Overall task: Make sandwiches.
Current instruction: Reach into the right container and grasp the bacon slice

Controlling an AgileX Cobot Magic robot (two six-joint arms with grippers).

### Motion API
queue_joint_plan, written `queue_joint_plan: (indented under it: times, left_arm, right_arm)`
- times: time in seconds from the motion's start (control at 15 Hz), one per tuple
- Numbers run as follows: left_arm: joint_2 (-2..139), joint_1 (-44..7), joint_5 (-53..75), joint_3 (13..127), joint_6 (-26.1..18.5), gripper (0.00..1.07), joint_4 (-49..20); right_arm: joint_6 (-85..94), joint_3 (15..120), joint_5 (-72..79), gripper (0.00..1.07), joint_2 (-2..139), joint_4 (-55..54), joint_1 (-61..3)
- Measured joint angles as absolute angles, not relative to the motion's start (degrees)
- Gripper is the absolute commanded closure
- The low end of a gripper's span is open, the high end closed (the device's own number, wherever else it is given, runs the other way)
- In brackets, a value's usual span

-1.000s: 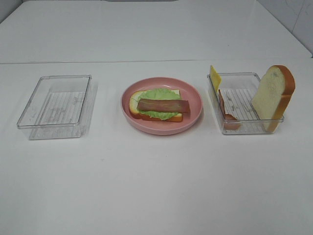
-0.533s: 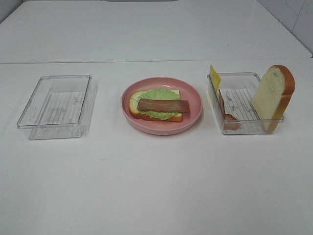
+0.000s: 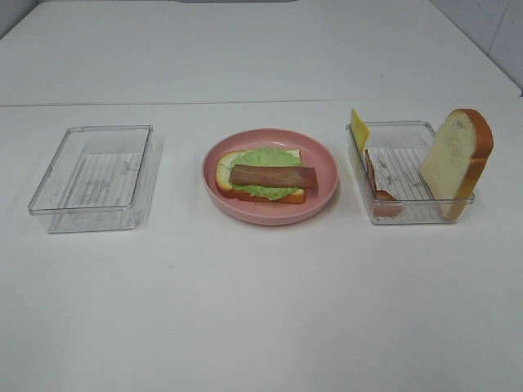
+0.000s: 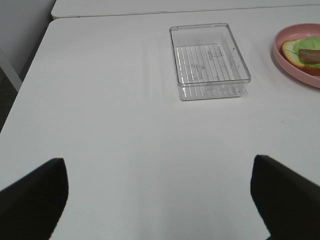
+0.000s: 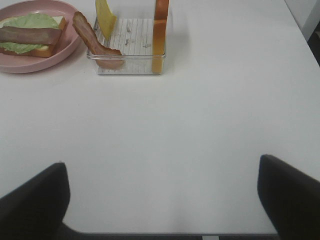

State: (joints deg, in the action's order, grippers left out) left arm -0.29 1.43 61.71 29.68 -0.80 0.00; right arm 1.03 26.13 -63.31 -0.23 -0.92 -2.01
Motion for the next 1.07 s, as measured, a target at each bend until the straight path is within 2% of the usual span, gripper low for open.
queue_joint_plan:
  times: [1.07]
  left_arm:
    - [-0.29, 1.43, 61.71, 29.68, -0.80, 0.15, 0.00]
  right_arm:
    - [1.03, 26.13, -63.31, 0.08, -0.23, -0.97, -2.01]
